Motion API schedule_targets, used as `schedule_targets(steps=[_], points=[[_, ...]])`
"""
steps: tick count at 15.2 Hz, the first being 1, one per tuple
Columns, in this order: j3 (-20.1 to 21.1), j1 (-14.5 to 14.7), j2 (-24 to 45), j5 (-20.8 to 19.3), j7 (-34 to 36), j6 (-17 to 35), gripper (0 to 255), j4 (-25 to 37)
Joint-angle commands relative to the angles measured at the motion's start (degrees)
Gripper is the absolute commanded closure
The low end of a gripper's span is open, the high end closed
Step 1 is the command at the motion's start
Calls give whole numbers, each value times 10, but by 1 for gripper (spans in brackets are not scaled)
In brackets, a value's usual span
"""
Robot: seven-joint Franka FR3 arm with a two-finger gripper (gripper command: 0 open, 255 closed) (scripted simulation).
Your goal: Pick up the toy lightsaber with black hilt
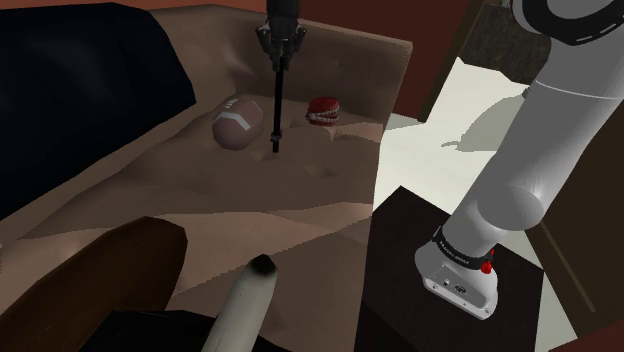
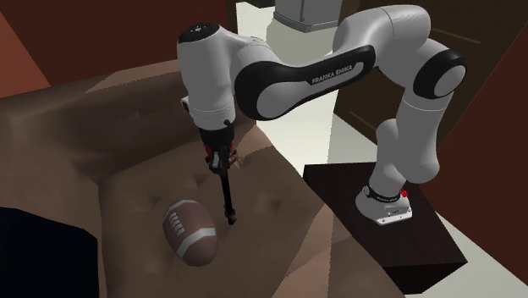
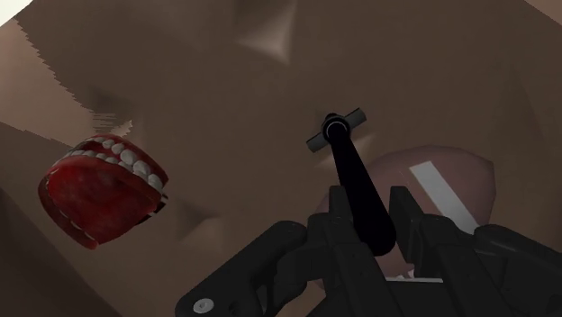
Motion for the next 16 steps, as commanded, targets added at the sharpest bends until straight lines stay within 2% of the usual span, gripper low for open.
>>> schedule_targets(steps=[1, 14, 16], points=[[0, 0, 2, 0, 0, -13, 255, 14], [2, 6, 35, -7, 2, -127, 255, 161], [2, 6, 36, -7, 2, -128, 255, 163]])
